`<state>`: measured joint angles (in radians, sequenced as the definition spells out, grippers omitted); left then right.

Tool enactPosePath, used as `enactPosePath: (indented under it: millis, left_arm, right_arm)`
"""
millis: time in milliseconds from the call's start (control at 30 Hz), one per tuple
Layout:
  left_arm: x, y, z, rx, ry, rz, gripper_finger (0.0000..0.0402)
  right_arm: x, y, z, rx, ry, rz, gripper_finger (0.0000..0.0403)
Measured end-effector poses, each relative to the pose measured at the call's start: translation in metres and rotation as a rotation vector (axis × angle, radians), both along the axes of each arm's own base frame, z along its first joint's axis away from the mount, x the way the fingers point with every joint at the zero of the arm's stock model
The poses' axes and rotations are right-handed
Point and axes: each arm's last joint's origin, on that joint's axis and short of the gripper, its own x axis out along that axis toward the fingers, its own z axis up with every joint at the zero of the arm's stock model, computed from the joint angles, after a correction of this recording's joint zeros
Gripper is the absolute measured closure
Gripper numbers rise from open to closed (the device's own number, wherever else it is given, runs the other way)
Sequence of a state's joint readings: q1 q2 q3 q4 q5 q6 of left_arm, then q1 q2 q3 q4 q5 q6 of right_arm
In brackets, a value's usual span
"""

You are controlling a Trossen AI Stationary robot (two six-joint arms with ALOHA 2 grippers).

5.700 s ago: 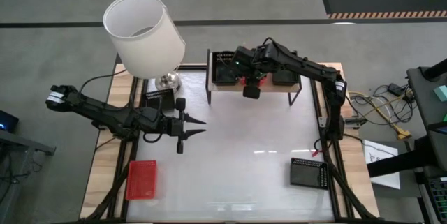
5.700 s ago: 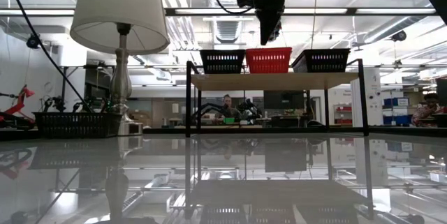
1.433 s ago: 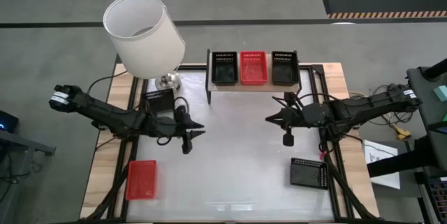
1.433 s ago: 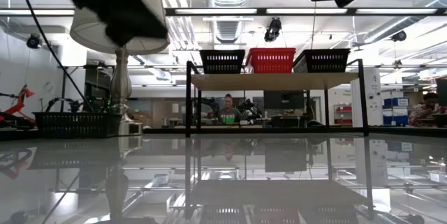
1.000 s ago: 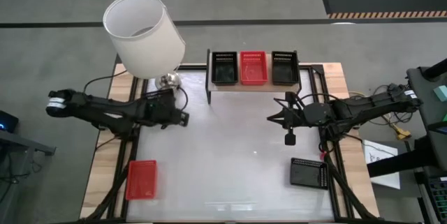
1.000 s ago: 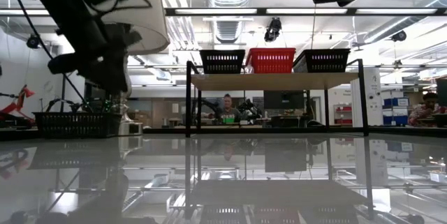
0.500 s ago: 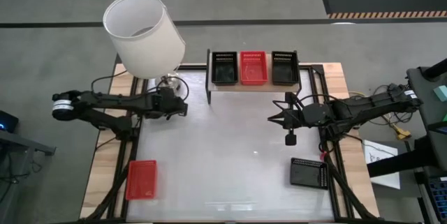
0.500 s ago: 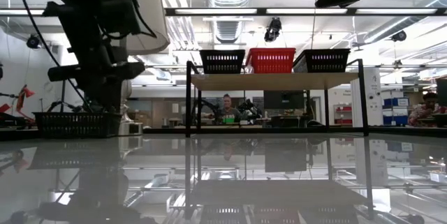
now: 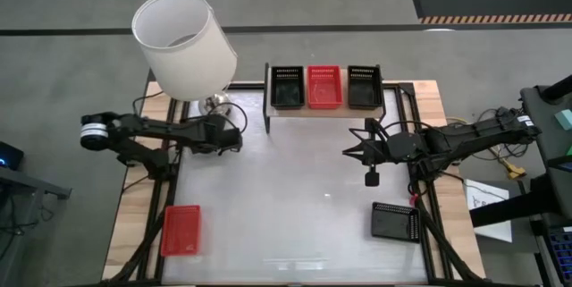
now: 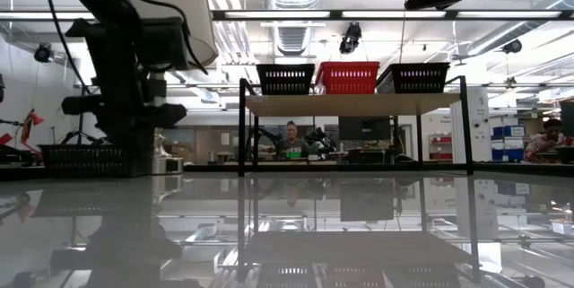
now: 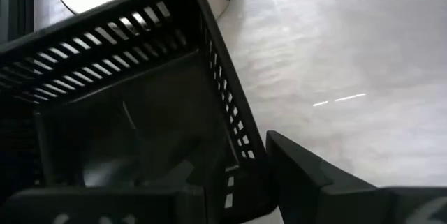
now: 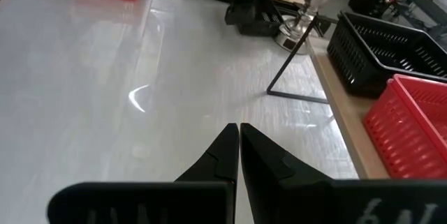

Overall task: Stack baskets on shelf by color
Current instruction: Stack the black bin on top of the other black bin on the shelf

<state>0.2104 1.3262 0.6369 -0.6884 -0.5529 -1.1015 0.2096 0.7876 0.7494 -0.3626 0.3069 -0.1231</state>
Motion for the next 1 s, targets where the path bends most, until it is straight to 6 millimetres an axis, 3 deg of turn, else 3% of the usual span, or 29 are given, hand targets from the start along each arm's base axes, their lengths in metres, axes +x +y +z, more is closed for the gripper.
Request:
enactPosePath:
  millis: [133,333,767,1000]
  left_arm:
    - [0.001,0.0,-0.005,-0.015,0.016,0.009,0.0331]
    - [0.002,0.0,-0.008,-0.041,0.026,0.009,0.0395]
    - [0.009,-0.016,0.012,-0.1,0.022,-0.12,0.0402]
    - [0.014,-0.039,0.034,-0.194,0.109,-0.283,0.0402]
  right_arm:
    - [0.0,0.0,0.0,0.012,-0.002,-0.006,0.0394]
    - [0.0,0.0,0.0,0.024,-0.003,-0.012,0.0394]
    - [0.0,0.0,-0.004,0.023,0.008,-0.014,0.0394]
    - [0.0,0.0,-0.004,0.03,0.007,-0.017,0.0394]
